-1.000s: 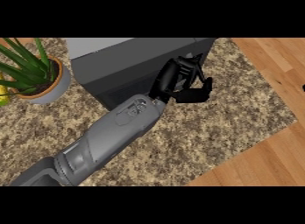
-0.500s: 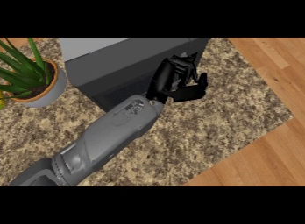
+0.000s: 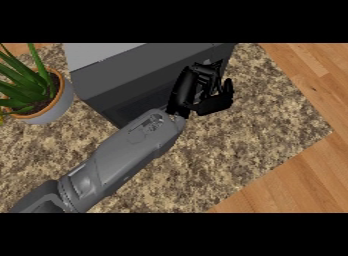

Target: Pick up the milk, place it into the microwave and close the microwave

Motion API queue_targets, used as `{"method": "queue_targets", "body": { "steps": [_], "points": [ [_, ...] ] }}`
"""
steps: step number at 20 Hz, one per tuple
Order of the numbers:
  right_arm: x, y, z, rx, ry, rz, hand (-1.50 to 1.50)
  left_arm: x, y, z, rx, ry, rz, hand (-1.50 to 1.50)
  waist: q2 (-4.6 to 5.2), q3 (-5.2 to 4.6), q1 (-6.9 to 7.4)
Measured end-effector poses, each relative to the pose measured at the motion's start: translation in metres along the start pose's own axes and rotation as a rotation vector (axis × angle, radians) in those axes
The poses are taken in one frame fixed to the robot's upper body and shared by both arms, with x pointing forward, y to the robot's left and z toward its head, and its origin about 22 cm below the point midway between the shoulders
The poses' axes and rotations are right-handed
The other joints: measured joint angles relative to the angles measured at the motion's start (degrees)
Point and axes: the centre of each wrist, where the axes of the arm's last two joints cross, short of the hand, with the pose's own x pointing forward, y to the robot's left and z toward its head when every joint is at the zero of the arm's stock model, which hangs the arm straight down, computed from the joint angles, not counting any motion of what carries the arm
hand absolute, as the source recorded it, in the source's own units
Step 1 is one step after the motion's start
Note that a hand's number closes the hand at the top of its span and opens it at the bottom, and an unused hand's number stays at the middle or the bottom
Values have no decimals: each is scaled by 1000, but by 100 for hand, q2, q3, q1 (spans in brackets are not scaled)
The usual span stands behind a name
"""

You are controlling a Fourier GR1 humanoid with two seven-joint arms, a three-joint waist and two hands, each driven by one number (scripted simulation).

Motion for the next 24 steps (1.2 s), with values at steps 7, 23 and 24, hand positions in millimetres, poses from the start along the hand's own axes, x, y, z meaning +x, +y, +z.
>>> {"method": "queue_targets", "body": {
  "steps": [7, 23, 24],
  "points": [
    [5, -6, -4, 6, -1, -6, -150, 0, 1, 1, 25, -10, -6, 150, 7, 5, -47],
    [24, -24, -1, -60, -23, 17, -150, 8, -25, -6, 17, 40, 30, 150, 31, 20, 315],
    [25, -24, -1, -64, -26, 19, -150, 8, -25, -6, 1, 39, 28, 150, 33, 20, 347]
  ]
}}
